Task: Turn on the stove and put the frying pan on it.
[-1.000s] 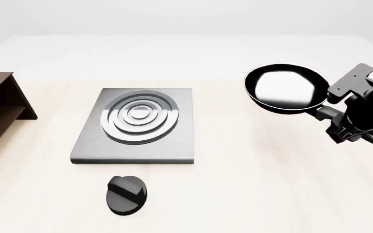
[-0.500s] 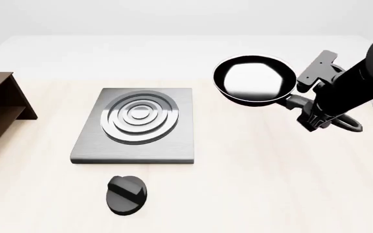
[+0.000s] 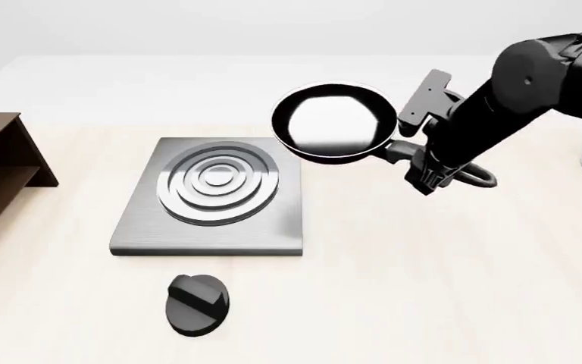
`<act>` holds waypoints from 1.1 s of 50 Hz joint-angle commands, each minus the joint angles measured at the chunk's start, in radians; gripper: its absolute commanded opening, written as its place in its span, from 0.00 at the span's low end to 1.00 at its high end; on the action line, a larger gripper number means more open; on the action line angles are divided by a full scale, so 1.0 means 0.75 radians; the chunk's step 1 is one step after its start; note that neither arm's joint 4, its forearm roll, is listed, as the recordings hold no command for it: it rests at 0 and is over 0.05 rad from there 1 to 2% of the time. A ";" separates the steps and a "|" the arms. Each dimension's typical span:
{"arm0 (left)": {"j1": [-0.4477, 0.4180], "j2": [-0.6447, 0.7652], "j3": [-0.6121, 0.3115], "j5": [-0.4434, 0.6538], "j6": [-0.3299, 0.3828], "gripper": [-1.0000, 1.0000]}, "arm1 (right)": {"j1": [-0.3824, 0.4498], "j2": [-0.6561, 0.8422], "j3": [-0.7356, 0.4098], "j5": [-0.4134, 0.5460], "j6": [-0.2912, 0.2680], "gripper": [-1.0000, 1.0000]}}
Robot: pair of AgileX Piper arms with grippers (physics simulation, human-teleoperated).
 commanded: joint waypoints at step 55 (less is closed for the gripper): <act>0.008 0.000 0.000 0.002 -0.003 1.00 | 0.434 0.463 -0.553 0.072 0.129 0.00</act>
